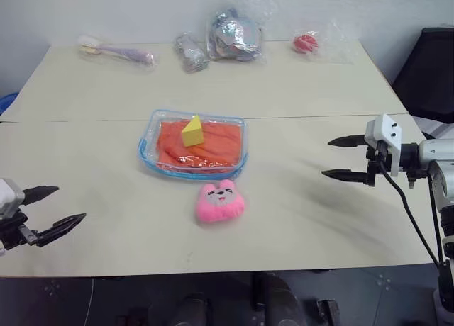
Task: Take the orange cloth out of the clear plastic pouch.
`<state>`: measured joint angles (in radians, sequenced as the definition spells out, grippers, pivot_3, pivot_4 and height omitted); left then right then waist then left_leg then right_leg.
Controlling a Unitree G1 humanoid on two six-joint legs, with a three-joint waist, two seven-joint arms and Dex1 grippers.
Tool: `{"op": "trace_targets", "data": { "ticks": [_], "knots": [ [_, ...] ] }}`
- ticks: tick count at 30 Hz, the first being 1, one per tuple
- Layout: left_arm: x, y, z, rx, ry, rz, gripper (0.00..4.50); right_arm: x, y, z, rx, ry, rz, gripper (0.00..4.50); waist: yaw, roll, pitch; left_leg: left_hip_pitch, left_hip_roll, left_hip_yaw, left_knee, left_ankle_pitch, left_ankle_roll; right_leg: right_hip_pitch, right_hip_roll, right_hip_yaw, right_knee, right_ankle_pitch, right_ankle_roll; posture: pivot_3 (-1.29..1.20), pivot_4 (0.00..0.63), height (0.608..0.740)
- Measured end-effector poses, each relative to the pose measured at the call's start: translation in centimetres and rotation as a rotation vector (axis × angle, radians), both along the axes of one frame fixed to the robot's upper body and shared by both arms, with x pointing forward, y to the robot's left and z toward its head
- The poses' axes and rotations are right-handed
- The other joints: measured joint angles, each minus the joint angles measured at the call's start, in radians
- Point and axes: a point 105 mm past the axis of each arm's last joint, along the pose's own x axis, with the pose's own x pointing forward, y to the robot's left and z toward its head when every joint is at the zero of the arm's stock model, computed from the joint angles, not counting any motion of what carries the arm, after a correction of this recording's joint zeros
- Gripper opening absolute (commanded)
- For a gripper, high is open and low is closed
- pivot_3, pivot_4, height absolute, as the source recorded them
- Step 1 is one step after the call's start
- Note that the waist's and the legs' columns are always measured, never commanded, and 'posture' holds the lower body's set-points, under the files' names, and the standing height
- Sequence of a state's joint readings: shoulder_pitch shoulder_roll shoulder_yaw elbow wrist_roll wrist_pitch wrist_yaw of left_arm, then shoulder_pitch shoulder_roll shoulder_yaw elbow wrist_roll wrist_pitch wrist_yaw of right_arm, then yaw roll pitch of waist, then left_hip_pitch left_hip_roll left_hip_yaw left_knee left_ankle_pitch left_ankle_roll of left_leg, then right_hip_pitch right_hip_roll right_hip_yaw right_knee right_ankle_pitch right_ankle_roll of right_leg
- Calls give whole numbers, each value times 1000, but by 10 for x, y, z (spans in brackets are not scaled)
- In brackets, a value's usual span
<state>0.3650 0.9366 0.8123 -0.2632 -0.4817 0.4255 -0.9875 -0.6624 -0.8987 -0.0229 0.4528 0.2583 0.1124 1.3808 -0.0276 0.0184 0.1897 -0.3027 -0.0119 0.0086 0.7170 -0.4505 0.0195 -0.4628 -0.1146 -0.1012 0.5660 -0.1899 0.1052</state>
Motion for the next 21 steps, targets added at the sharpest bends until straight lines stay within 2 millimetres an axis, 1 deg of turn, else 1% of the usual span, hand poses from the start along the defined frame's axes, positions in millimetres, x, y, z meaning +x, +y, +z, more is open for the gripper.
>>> {"op": "trace_targets", "data": {
  "ticks": [8,16,21],
  "knots": [
    [1,1,-1,7,3,11,4481,1,0,1,-2,-12,-8,4500,0,0,0,0,0,0,0,0,0,0,0,0,0,0,0,0,150,740],
    [0,1,-5,-21,17,30,4481,4,3,2,5,-36,-24,4500,0,0,0,0,0,0,0,0,0,0,0,0,0,0,0,0,150,740],
    [2,-5,-4,-68,15,31,4481,5,9,2,29,-14,-27,4500,0,0,0,0,0,0,1,0,0,0,0,0,0,0,0,0,150,740]
  ]
}}
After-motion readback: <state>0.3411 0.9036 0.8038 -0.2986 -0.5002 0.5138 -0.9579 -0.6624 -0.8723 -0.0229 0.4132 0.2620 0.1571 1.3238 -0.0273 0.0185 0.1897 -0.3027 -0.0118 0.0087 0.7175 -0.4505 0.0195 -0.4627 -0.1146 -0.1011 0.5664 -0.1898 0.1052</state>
